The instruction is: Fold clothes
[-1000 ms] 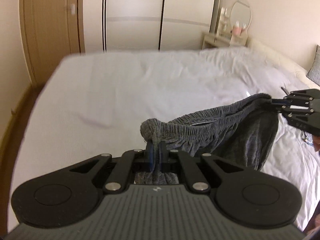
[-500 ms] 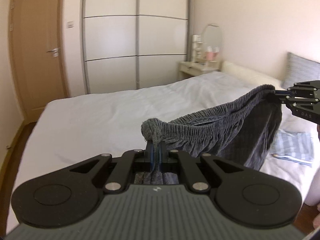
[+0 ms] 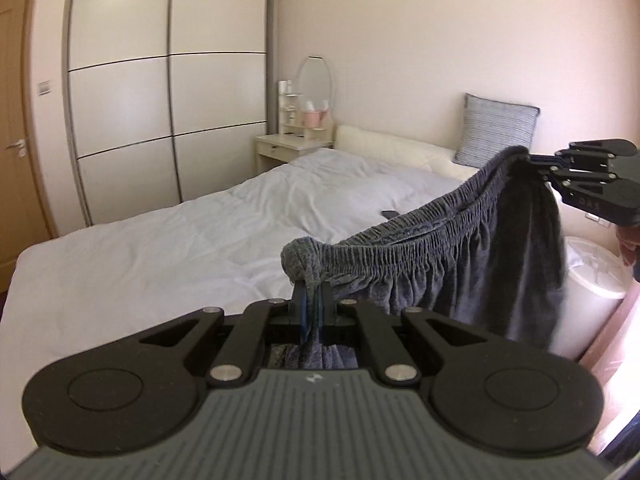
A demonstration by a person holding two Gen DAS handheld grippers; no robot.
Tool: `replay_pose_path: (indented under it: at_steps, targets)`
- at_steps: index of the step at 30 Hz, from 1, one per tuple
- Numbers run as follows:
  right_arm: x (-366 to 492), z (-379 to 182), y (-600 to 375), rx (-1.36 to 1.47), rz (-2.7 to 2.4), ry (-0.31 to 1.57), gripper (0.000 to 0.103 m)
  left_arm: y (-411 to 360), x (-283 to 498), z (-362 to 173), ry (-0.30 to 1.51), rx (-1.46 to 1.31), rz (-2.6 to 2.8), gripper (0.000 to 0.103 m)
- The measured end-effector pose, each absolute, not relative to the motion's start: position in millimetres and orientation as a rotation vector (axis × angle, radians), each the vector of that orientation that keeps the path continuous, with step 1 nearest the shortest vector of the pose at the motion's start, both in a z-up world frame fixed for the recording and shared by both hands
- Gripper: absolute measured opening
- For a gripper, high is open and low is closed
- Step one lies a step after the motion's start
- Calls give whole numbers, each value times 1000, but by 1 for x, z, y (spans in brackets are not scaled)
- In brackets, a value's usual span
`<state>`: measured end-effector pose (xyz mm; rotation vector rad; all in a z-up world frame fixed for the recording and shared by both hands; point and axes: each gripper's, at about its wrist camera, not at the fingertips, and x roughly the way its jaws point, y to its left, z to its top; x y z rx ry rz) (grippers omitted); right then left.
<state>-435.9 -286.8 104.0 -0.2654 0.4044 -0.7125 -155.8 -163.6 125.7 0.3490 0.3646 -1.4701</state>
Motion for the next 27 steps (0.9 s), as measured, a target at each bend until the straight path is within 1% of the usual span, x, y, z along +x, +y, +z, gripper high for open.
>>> replay_pose_path:
  at_steps: [2,4,6,9,12,16,18,19,20,21,22,23,25,27]
  targets:
    - [-439,104,-306,-258,-720,411,7,-192,-157,120,366,368,-1478,2]
    - [-439,97,-333,-243,-720,428,7,-237,-153,96,398,383,-1470,3]
    - [-433,77,-373,-210,-703,463,7,-282,-148,71,431,399,-1461,2]
    - [-414,34,-447,-184,-645,534,7,-359,-135,8,529,425,-1400,2]
    - [-380,-32,-538,-135,-569,602,7,-437,-115,-74,642,480,-1324,2]
    - [-325,-146,-642,-56,-480,717,9,-521,-82,-187,808,564,-1206,3]
    - [-299,-197,-676,-17,-437,793,9,-538,-76,-219,854,606,-1157,4]
    - [-290,-217,-689,-5,-425,823,9,-542,-73,-231,877,622,-1129,7]
    - [-288,-227,-695,-4,-427,840,9,-541,-71,-233,883,618,-1106,11]
    - [-285,-237,-702,-2,-429,857,13,-539,-70,-234,888,613,-1084,12]
    - [-287,-243,-708,13,-433,862,23,-531,-70,-231,894,612,-1061,12]
    - [-295,-242,-711,49,-440,850,28,-525,-71,-228,899,615,-1044,12]
    - [-318,-240,-707,114,-453,863,32,-519,-78,-216,898,628,-1027,12]
    - [-344,-236,-699,174,-467,887,32,-503,-97,-200,911,616,-1040,12]
